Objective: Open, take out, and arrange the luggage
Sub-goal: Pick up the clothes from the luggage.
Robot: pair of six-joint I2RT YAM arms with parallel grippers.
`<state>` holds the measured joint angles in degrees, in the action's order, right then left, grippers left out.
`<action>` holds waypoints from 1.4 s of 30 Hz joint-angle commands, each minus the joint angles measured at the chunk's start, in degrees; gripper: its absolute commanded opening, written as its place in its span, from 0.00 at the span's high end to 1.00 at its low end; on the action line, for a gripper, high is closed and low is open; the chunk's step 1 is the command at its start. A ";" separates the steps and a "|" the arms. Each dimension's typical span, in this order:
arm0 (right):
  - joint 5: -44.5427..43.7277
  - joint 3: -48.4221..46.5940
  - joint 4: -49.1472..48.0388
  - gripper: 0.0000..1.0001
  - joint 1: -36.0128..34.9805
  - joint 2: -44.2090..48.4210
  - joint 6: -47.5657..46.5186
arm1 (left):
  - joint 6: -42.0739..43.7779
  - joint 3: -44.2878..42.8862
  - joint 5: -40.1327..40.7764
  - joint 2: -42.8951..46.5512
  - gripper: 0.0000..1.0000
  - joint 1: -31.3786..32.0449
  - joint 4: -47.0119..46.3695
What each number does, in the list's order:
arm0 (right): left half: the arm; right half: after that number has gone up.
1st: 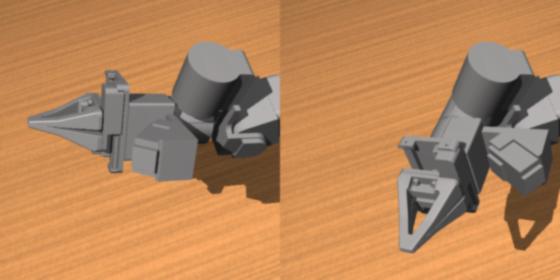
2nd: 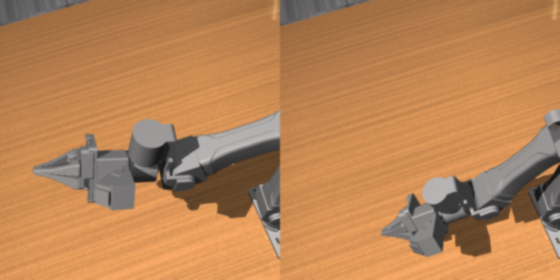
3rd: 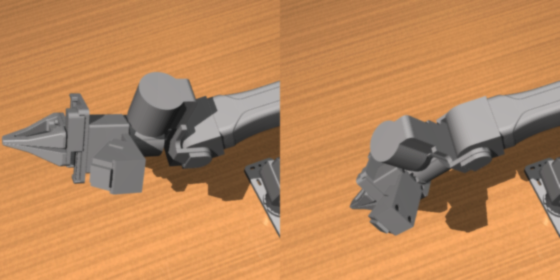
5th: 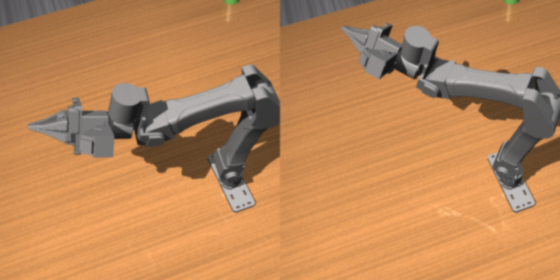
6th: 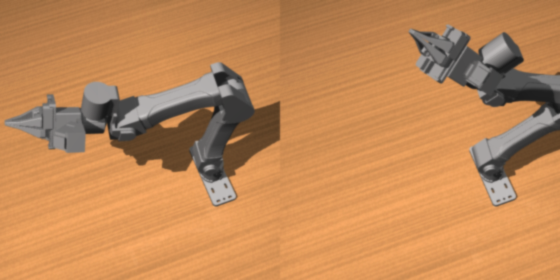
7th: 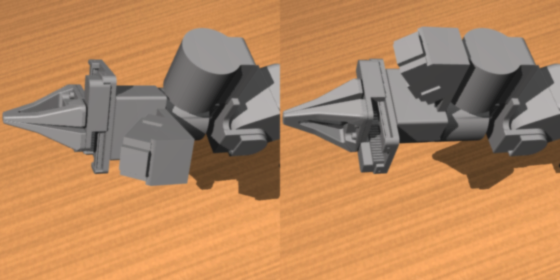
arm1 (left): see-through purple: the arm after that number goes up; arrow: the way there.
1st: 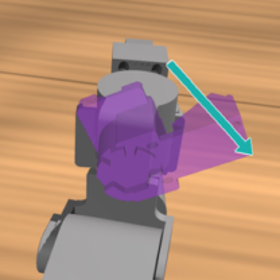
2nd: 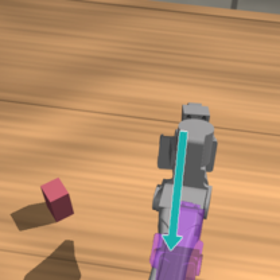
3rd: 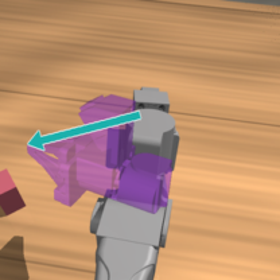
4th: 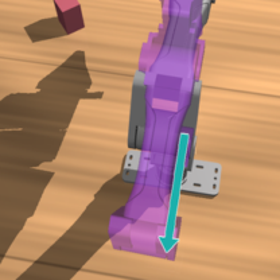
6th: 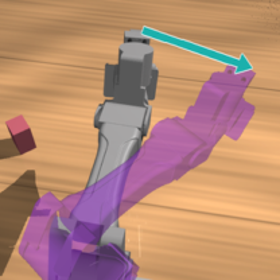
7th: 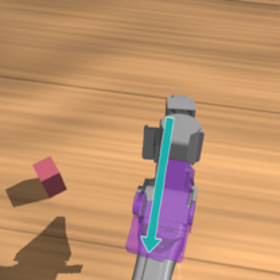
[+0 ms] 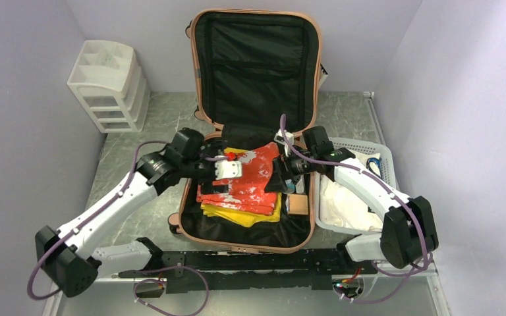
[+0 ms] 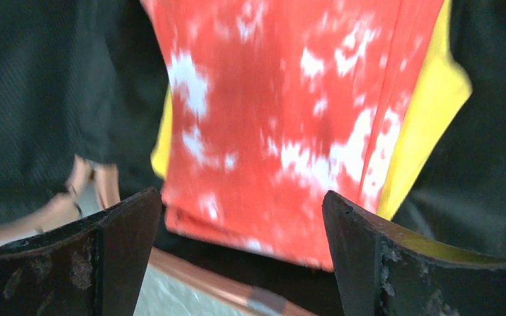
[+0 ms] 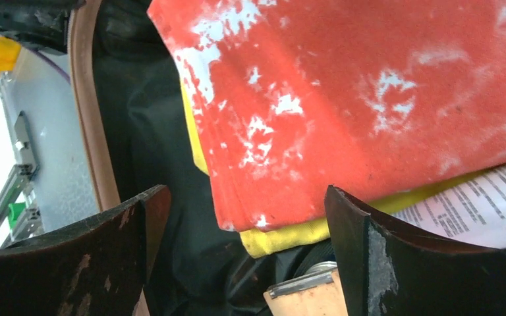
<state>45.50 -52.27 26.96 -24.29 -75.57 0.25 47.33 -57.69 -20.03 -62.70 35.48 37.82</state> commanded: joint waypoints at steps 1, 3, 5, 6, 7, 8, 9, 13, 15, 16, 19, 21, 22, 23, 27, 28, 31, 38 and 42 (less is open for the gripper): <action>8.95 -3.96 0.74 0.04 0.73 -0.42 -4.94 | 0.58 -8.41 -4.37 -6.06 0.04 7.12 2.69; 10.24 -5.12 1.50 0.00 1.95 0.44 -7.03 | -0.36 -8.77 -2.67 -7.95 0.04 10.73 0.95; 11.55 -5.90 2.48 0.00 4.57 1.41 -9.40 | -1.47 -7.60 1.39 -9.64 0.04 14.73 -1.94; 12.04 -5.94 2.34 0.00 6.70 2.00 -9.50 | -2.32 -6.79 2.98 -10.70 0.04 16.85 -3.70; 12.66 -5.66 1.47 0.00 10.23 2.68 -8.85 | -2.84 -6.10 5.99 -11.76 0.03 19.44 -5.07; 13.48 -5.38 0.36 0.00 13.47 3.23 -8.03 | -3.21 -5.51 8.06 -12.81 0.03 21.38 -6.63; 14.27 -5.12 -0.28 0.00 16.68 3.63 -7.65 | -3.75 -5.00 9.97 -13.64 0.03 22.98 -8.20; 18.19 -4.85 -0.81 0.00 28.16 4.69 -9.61 | -4.86 -4.96 11.54 -16.73 0.04 27.96 -11.97; 18.45 -3.86 -2.21 0.00 31.50 5.57 -9.64 | -6.29 -5.84 11.73 -18.45 0.03 30.04 -12.99; 18.70 -2.71 -3.66 0.00 32.83 6.35 -8.90 | -6.98 -6.39 11.83 -19.53 0.04 31.12 -13.30; 20.14 1.07 -9.94 0.00 36.09 8.20 -4.75 | -8.52 -6.27 14.81 -22.33 0.04 34.16 -15.93; 21.29 1.03 -9.37 0.00 38.13 8.86 -5.31 | -8.30 -5.95 17.14 -24.16 0.05 35.62 -17.43; 21.42 0.58 -8.72 0.00 38.70 9.00 -6.15 | -8.30 -5.87 18.32 -25.14 0.07 36.08 -18.19; 21.72 0.36 -7.83 0.00 39.12 9.18 -6.82 | -8.41 -5.95 19.41 -26.12 0.10 36.40 -18.79; 22.33 2.57 -10.12 0.00 39.72 10.54 -6.45 | -9.22 -7.07 21.76 -29.36 0.19 36.59 -19.50; 22.13 2.80 -10.10 0.00 39.79 10.94 -6.75 | -9.33 -7.10 22.70 -29.84 0.22 36.59 -19.84; 22.45 3.13 -9.72 0.00 39.84 11.32 -7.66 | -9.92 -6.75 25.07 -30.70 0.34 36.59 -21.27; 20.54 3.57 -8.72 0.00 38.96 11.46 -7.58 | -10.56 -7.10 28.44 -32.51 0.68 36.38 -22.44; 17.01 -0.92 0.24 0.00 33.10 9.73 -13.48 | -11.77 -7.51 28.02 -31.55 0.94 34.53 -22.39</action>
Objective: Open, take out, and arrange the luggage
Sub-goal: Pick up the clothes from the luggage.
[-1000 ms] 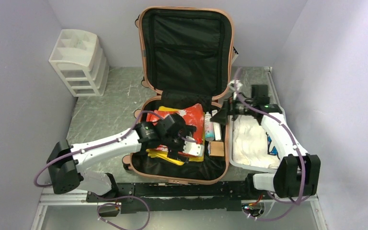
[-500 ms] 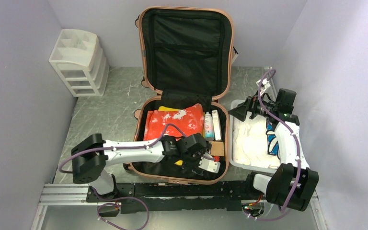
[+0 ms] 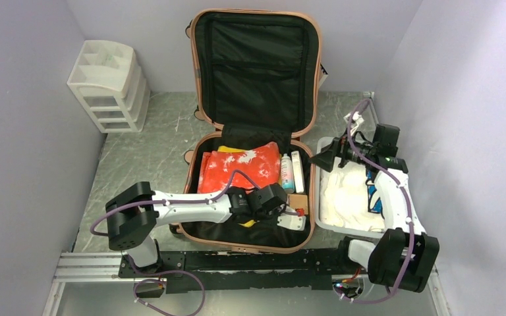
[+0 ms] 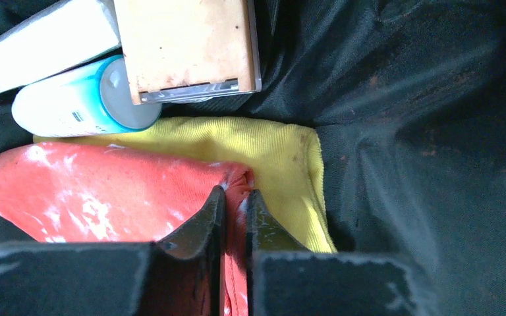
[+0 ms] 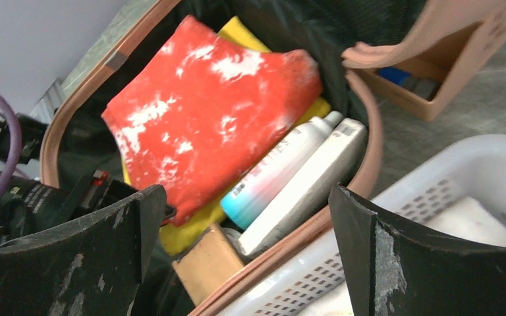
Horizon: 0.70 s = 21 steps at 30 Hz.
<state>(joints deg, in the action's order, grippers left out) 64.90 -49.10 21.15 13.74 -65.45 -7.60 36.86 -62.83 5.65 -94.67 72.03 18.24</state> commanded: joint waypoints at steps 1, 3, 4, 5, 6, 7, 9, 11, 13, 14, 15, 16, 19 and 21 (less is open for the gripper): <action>-4.80 -5.29 8.09 0.00 -7.47 -0.95 -6.49 | -1.84 -2.58 1.71 0.84 0.95 -3.31 -2.59; -7.77 -7.44 11.02 0.00 -12.40 -2.36 -6.55 | -3.11 -3.08 -0.54 2.21 0.95 -6.07 -2.01; -8.39 -8.31 12.02 0.00 -14.58 -3.30 -5.80 | -3.68 -3.31 -2.24 2.88 0.95 -7.69 -1.76; -8.50 -9.16 12.87 0.00 -16.40 -4.34 -4.61 | -4.35 -3.38 -3.96 3.78 0.95 -9.33 -1.65; -8.18 -10.05 13.80 0.00 -17.43 -5.69 -3.54 | -4.91 -3.35 -5.31 4.67 0.95 -10.75 -1.67; -7.56 -10.80 14.43 0.00 -18.08 -7.46 -2.39 | -5.48 -3.09 -6.77 5.73 0.95 -12.32 -1.82; -7.55 -11.87 14.67 0.00 -18.89 -9.96 1.71 | -6.82 -2.49 -10.23 7.98 0.95 -15.10 -2.69; -8.07 -12.59 14.07 0.00 -19.57 -12.06 6.48 | -8.00 -1.70 -12.56 10.32 0.95 -17.59 -3.74; -7.70 -12.23 12.03 0.00 -20.15 -13.24 12.23 | -8.82 -0.73 -14.07 12.59 0.95 -19.50 -4.84; -7.39 -11.72 10.27 0.00 -20.48 -13.62 15.05 | -9.21 -0.11 -14.70 13.45 0.95 -20.30 -5.48; -6.93 -11.19 8.57 0.00 -21.11 -14.09 17.93 | -9.64 0.19 -15.23 14.25 0.95 -21.15 -6.04; -6.46 -10.66 6.87 0.00 -21.93 -14.63 20.21 | -10.14 0.31 -15.83 14.67 0.95 -21.93 -6.18; -6.50 -9.68 2.85 0.00 -24.55 -16.97 25.65 | -11.36 0.33 -16.90 15.22 0.95 -23.73 -6.35; -6.83 -9.85 2.24 0.00 -26.03 -19.29 27.33 | -12.36 0.50 -17.13 15.67 0.95 -24.75 -6.84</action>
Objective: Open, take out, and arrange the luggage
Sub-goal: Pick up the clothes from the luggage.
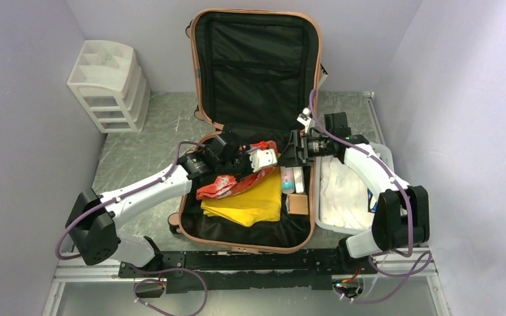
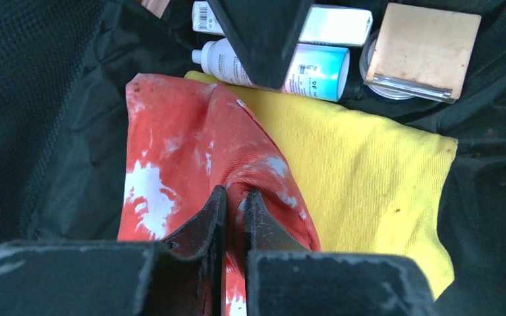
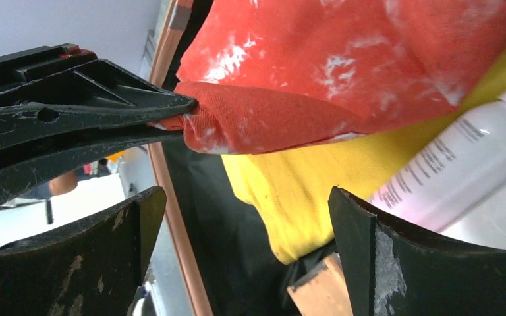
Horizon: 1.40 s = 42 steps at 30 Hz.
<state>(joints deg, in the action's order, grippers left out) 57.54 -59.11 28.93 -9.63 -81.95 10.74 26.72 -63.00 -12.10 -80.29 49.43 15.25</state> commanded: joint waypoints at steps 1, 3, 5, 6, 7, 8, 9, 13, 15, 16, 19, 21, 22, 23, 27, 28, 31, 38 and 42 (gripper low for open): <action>0.32 -0.18 -5.48 0.00 -3.21 -3.96 9.36 | -2.60 0.63 0.28 1.54 0.95 -2.75 -3.94; -0.13 0.06 -6.00 0.00 -4.14 -5.72 10.17 | -3.26 0.67 -0.54 2.24 0.95 -3.83 -4.00; -0.59 1.23 -7.89 0.00 -4.54 -6.95 12.13 | -3.74 0.56 -1.64 2.86 0.95 -4.87 -3.83; -0.57 1.80 -9.05 0.00 -4.52 -7.55 13.74 | -3.78 0.43 -2.29 3.18 0.95 -5.13 -3.64; -0.58 2.16 -10.07 0.00 -4.63 -8.16 14.99 | -3.97 0.41 -2.80 3.48 0.95 -5.50 -3.45; -0.44 2.31 -10.96 0.00 -4.64 -8.81 16.08 | -4.08 0.36 -3.42 3.74 0.95 -5.60 -3.28; -0.30 2.33 -11.93 0.00 -4.76 -9.43 17.33 | -4.05 0.45 -4.56 3.96 0.95 -5.77 -3.09; 0.66 2.06 -17.53 0.00 -5.57 -11.79 23.21 | -4.14 0.67 -7.89 4.27 0.95 -6.29 -2.45; 0.96 2.03 -21.06 0.00 -6.17 -12.84 26.35 | -4.29 0.66 -9.12 4.18 0.95 -6.32 -2.25; 1.11 2.07 -22.26 0.00 -6.50 -13.51 27.72 | -4.35 0.63 -9.48 4.20 0.95 -6.38 -2.16; 1.83 2.09 -23.38 0.00 -7.55 -15.80 30.01 | -4.38 0.52 -9.72 4.46 0.95 -6.45 -2.15; 1.65 2.95 -24.84 0.00 -8.20 -16.22 31.02 | -4.47 0.35 -10.00 4.38 0.95 -6.46 -2.07; 1.28 3.55 -25.82 0.00 -8.59 -16.12 31.73 | -4.50 0.22 -10.31 4.31 0.95 -6.49 -2.06; 1.04 4.15 -27.23 0.00 -8.79 -15.98 32.82 | -4.61 0.18 -10.70 4.28 0.95 -6.50 -2.00; -0.32 4.76 -31.31 0.00 -9.80 -14.77 35.69 | -4.19 -0.12 -12.81 4.00 0.95 -6.52 -1.49; -1.00 4.51 -30.92 0.00 -10.14 -14.61 35.28 | -4.14 -0.15 -13.20 4.00 0.95 -6.47 -1.42; -3.86 6.80 -30.48 0.00 -10.77 -11.81 34.42 | -4.16 -0.40 -13.45 4.09 0.95 -6.59 -1.07; -7.55 12.64 -31.76 0.00 -10.51 -8.19 34.42 | -3.88 -1.99 -15.78 3.86 0.92 -6.81 0.38; -7.27 12.62 -32.30 0.02 -10.51 -7.96 34.04 | -3.79 -2.62 -17.15 4.11 0.83 -6.97 1.20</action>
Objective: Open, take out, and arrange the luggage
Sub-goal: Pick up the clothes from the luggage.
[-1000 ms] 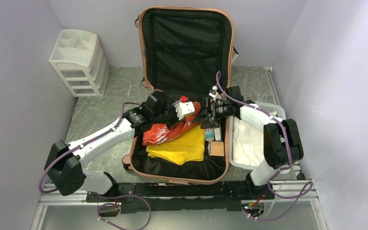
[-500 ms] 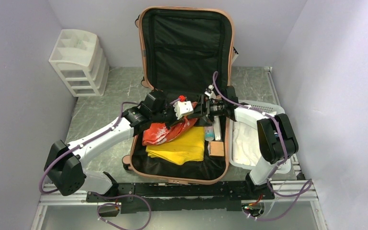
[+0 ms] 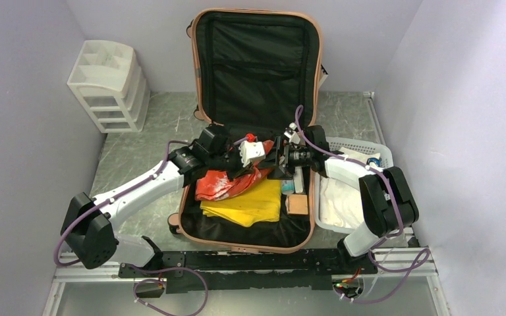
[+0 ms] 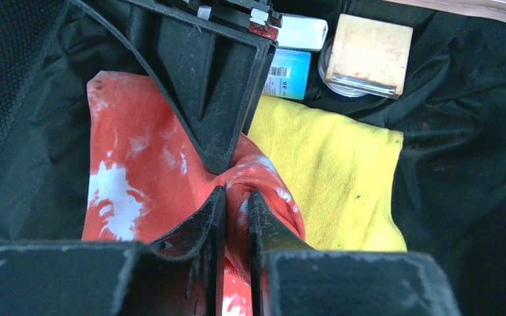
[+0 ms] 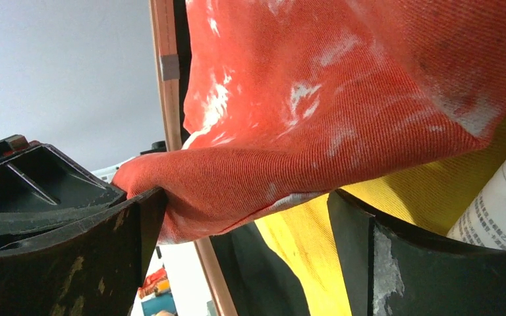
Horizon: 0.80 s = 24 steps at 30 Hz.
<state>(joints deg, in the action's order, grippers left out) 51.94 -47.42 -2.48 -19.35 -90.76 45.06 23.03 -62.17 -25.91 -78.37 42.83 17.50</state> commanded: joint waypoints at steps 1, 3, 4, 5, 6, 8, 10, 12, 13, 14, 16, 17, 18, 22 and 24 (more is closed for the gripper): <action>-2.17 1.11 -0.65 0.01 -0.77 0.93 -0.45 | -0.08 -3.55 -3.62 2.31 0.83 -0.44 -0.91; -1.53 2.10 -2.58 0.01 -0.49 0.96 1.61 | 0.13 -3.92 -4.44 2.43 0.94 -0.65 -0.51; -0.54 2.30 -4.27 0.01 -0.39 0.85 2.87 | 0.16 -4.05 -4.80 2.43 0.95 -0.75 -0.46; 0.45 2.10 -4.94 0.01 -0.32 0.70 3.68 | 0.13 -4.11 -5.15 2.39 0.95 -0.79 -0.40; 1.51 1.62 -5.65 0.01 -0.27 0.68 4.25 | 0.19 -4.14 -5.54 2.35 0.95 -0.75 -0.30; 3.22 1.07 -6.92 0.01 -0.30 0.76 5.64 | 0.34 -4.05 -6.17 2.42 0.95 -0.77 -0.12; 3.93 0.58 -7.21 0.01 -0.31 0.83 6.30 | 0.57 -4.09 -6.77 2.51 0.95 -0.81 0.07; 3.88 -0.45 -5.76 0.00 -0.31 0.80 5.28 | 0.56 -4.07 -7.01 2.67 0.95 -0.80 0.17; 4.06 -0.63 -5.85 0.00 -0.33 0.73 5.31 | 0.64 -4.09 -7.20 2.67 0.95 -0.85 0.25; 4.12 -0.65 -5.99 0.00 -0.33 0.77 5.58 | 0.58 -4.17 -7.22 2.68 0.95 -0.84 0.26; 3.84 -0.66 -5.60 0.00 -0.42 0.96 5.00 | 0.39 -4.28 -6.92 2.70 0.95 -0.86 0.21; 3.38 -0.50 -4.93 0.00 -0.42 1.04 4.62 | 0.44 -4.29 -6.88 2.77 0.95 -0.87 0.22; 3.08 -0.15 -4.90 0.00 -0.43 1.18 4.56 | 0.53 -4.44 -6.98 2.71 0.95 -0.90 0.41; 2.36 1.63 -6.63 0.00 -0.44 1.05 5.59 | 1.04 -5.05 -8.39 2.64 0.49 -0.96 1.16; 2.32 1.46 -6.53 0.00 -0.55 0.94 5.36 | 1.85 -5.64 -9.30 2.95 0.21 -1.00 2.16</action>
<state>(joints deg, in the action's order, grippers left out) 54.35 -46.09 -6.66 -19.46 -90.70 49.76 23.94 -64.03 -30.96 -78.26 41.98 20.01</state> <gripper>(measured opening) 0.994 0.558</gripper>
